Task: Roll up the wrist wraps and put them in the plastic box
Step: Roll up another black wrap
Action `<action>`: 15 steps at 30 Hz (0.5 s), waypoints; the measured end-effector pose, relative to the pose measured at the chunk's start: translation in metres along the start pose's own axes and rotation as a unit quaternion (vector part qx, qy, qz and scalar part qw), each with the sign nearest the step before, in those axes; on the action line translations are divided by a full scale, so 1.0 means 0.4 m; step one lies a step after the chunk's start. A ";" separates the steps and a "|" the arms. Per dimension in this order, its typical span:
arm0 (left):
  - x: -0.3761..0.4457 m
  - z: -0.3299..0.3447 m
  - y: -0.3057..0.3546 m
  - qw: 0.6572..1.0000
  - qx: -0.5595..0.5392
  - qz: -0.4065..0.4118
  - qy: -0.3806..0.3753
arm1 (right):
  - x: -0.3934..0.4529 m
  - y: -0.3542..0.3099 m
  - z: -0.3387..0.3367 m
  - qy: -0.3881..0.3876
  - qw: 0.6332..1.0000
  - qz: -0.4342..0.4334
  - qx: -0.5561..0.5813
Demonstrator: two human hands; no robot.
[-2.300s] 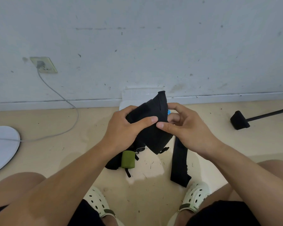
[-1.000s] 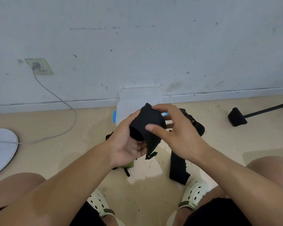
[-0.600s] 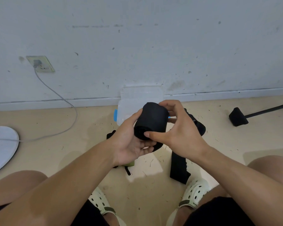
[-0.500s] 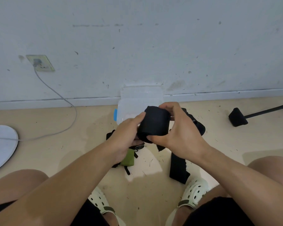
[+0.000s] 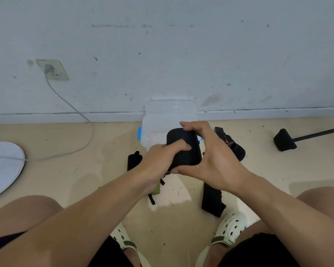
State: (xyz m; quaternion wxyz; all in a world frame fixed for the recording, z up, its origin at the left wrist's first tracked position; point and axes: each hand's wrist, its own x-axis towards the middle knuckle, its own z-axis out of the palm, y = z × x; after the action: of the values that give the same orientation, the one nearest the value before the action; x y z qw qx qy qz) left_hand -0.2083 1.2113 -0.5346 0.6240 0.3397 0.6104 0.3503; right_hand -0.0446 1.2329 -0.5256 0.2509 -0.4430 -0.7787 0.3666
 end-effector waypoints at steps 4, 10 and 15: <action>0.003 -0.012 0.003 0.991 -0.121 0.003 -0.061 | -0.004 0.001 -0.005 0.032 0.999 -0.025 0.017; -0.011 -0.007 -0.008 0.958 -0.231 -0.010 -0.171 | -0.022 -0.018 0.016 0.071 0.994 -0.060 0.060; -0.020 0.004 -0.016 0.952 -0.224 -0.024 -0.209 | -0.032 -0.023 0.029 0.091 0.989 -0.052 0.101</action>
State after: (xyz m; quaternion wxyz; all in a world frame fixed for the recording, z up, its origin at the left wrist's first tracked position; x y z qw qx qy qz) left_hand -0.2065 1.2013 -0.5357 0.8057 0.2424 0.3799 0.3843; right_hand -0.0513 1.2146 -0.5262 0.3828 -0.4053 -0.7339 0.3880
